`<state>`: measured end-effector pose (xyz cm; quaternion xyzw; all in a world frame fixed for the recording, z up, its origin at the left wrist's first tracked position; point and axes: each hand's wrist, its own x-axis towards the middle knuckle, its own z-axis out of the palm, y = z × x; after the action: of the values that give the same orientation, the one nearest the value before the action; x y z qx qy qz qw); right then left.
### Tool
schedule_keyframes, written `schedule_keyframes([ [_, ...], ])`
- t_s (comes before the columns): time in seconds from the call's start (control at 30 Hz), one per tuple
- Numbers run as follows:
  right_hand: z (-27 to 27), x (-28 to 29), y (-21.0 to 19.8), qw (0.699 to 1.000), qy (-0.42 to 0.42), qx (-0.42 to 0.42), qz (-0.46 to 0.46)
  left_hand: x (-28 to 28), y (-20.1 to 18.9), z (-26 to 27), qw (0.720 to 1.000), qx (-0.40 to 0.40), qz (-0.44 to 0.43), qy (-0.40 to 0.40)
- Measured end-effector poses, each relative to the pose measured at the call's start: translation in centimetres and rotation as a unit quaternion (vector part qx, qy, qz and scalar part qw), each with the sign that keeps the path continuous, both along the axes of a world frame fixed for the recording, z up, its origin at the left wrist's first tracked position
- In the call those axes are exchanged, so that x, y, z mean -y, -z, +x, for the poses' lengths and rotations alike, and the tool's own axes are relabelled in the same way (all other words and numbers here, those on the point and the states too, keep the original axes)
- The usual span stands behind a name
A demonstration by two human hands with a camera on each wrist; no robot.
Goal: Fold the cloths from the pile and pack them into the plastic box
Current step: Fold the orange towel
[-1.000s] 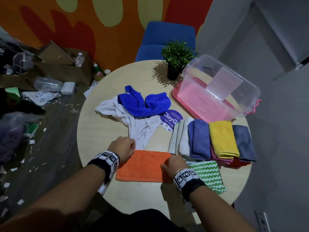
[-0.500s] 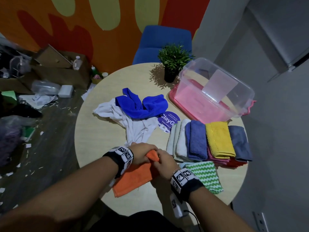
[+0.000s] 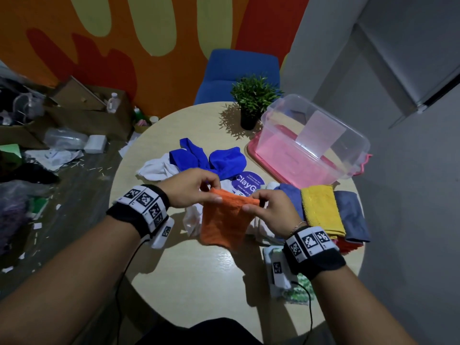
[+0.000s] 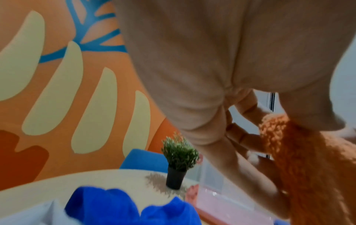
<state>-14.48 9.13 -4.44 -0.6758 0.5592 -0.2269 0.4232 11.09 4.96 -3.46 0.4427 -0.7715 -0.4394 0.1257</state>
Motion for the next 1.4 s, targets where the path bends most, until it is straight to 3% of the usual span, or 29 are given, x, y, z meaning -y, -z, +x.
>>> schedule_keyframes([
  [0.23, 0.1, 1.0, -2.2, 0.998, -0.023, -0.027, -0.048, 0.3, -3.9, -0.8, 0.994, -0.030, -0.082, -0.064],
  [0.43, 0.4, 1.6, -2.4, 0.983, -0.024, -0.131, -0.124, -0.1, -4.9, -1.3, 0.986, -0.039, -0.119, -0.114],
  [0.73, 0.4, 1.8, -3.9, 0.991, 0.066, 0.060, -0.103, 0.2, -5.7, -0.5, 0.977, -0.028, -0.136, -0.161],
  [1.0, 0.7, 1.5, -4.0, 0.983, 0.076, 0.056, -0.158, 0.1, -6.7, -0.8, 0.978, -0.044, -0.135, -0.153],
  [1.13, 0.7, 1.9, -4.0, 0.979, 0.047, 0.002, -0.200, 0.5, -6.7, -0.4, 0.980, -0.044, -0.124, -0.150],
  [1.27, 0.9, 3.3, -3.8, 0.980, 0.070, -0.017, -0.186, 1.4, -5.7, -0.8, 0.974, 0.027, -0.172, -0.145],
  [1.4, 0.8, 4.3, -4.4, 0.969, 0.098, -0.007, -0.228, 1.7, -5.6, -1.2, 0.960, -0.004, -0.211, -0.182],
])
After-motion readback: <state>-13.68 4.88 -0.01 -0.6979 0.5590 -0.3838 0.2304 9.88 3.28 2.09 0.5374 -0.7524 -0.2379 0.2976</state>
